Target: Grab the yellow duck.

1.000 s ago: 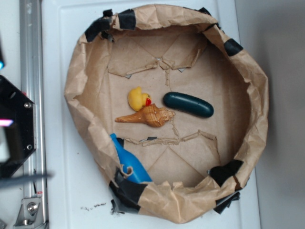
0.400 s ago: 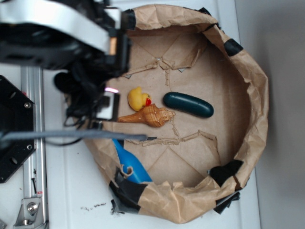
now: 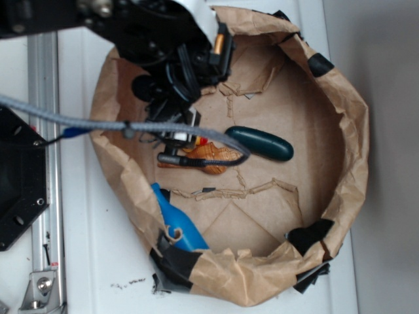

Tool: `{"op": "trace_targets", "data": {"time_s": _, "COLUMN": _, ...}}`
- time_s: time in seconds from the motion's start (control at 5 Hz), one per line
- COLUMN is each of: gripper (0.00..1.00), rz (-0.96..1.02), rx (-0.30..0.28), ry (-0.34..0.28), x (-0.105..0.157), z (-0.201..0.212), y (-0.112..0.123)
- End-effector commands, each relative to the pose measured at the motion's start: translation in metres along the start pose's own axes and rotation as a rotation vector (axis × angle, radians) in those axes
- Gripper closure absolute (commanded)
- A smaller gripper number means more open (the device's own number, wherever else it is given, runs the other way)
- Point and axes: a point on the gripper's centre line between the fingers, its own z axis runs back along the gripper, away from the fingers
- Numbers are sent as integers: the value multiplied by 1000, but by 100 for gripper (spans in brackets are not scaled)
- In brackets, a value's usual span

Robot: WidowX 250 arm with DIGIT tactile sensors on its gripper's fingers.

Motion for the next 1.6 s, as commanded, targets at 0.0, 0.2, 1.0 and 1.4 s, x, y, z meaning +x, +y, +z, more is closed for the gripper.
{"op": "trace_targets", "data": {"time_s": 0.0, "gripper": 0, "rz": -40, "rx": 72, "ry": -26, "x": -26, "z": -50, "y": -7}}
{"op": "trace_targets", "data": {"time_s": 0.2, "gripper": 0, "rz": -174, "rx": -5, "ry": -1, "x": -31, "z": -55, "y": -10}}
{"op": "trace_targets", "data": {"time_s": 1.0, "gripper": 0, "rz": -496, "rx": -96, "ry": 84, "x": -4, "z": -67, "y": -58}}
{"op": "trace_targets", "data": {"time_s": 1.4, "gripper": 0, "rz": -507, "rx": -142, "ry": 76, "x": 4, "z": -84, "y": -61}}
